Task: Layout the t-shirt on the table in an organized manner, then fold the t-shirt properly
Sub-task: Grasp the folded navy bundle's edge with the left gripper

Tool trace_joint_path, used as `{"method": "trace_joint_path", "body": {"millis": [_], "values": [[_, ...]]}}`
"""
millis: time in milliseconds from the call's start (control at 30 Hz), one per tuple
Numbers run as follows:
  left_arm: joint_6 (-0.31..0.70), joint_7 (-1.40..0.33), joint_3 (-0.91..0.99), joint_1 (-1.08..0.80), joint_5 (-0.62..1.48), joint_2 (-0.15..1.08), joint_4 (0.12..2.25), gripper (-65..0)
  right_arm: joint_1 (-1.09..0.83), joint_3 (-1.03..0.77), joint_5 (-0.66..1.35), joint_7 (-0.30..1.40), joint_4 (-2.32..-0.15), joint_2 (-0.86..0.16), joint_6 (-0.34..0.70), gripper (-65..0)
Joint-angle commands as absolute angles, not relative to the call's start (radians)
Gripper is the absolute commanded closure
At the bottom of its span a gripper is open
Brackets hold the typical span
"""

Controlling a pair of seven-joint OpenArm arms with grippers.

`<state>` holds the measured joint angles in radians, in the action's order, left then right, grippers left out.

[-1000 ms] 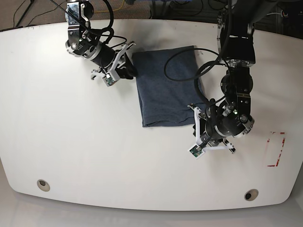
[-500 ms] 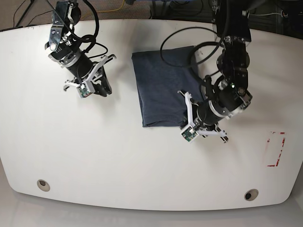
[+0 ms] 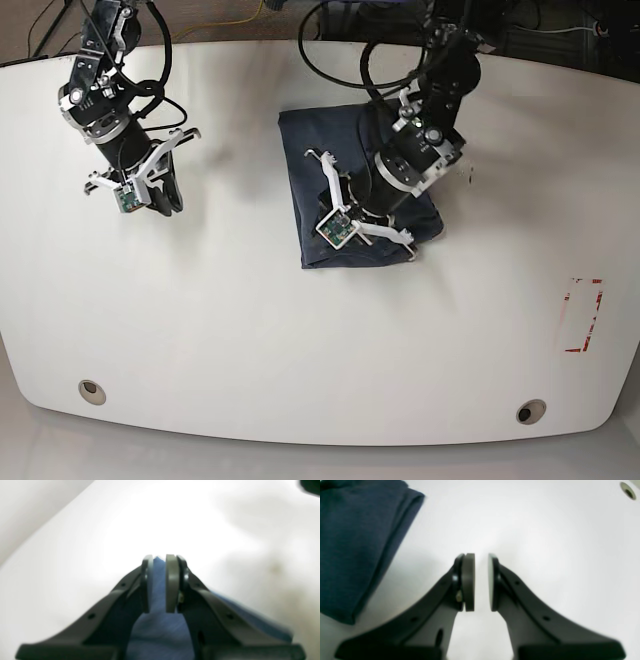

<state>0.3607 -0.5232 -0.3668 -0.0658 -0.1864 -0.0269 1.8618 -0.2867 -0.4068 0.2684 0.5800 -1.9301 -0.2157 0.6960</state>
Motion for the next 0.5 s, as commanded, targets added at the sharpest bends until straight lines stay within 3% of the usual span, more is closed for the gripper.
{"method": "trace_joint_path", "body": {"millis": [0, 467], "values": [[0.302, -0.452, -0.377, -0.065, -0.196, -0.03, 1.827, -6.8, -0.285, -0.409, 0.286, 0.552, -1.948, -0.222, 0.698, -8.7], [0.26, -0.306, -0.386, -0.07, -0.191, -0.019, 1.494, -6.8, -0.289, -0.409, 0.286, 0.552, -1.948, -0.214, 0.698, -8.7]]}}
